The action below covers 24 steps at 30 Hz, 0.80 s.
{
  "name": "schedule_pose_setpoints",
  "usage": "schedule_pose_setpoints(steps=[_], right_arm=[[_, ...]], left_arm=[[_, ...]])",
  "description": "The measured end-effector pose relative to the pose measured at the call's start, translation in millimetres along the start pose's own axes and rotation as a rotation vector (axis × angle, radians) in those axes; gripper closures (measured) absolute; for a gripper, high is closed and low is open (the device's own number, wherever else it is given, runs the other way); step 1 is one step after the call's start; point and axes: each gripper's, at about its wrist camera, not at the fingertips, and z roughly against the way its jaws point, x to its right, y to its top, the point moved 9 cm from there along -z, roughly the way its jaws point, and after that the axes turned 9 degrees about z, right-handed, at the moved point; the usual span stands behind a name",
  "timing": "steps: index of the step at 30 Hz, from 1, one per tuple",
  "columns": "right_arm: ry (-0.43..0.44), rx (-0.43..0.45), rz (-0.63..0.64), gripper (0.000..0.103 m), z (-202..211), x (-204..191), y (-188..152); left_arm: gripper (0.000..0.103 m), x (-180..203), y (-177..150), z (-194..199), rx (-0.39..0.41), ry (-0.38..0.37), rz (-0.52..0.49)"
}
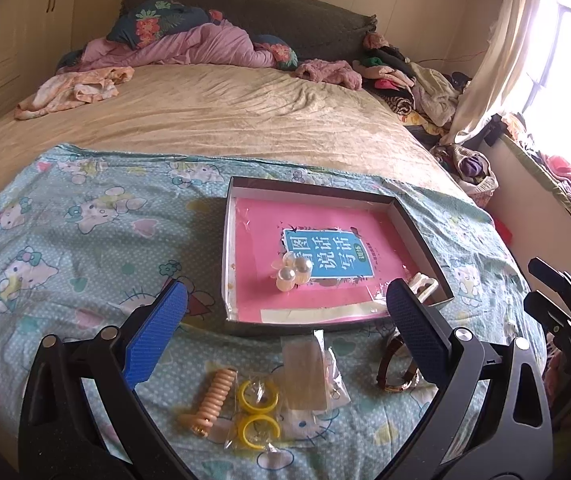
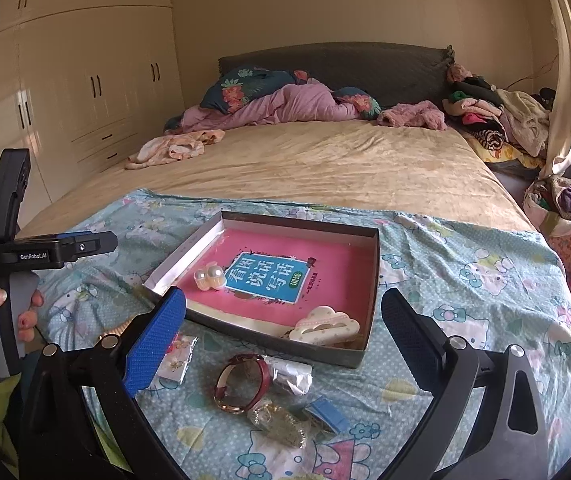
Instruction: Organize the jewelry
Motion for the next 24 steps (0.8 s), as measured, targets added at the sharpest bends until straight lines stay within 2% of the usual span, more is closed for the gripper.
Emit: schedule_pose_setpoints(steps=[24], right_arm=[[0.073,-0.064,0.049,0.005,14.9,-53.2,-38.0]], left_arm=[[0.010,6.7,-60.5,15.3,-0.035,0.038,-0.077]])
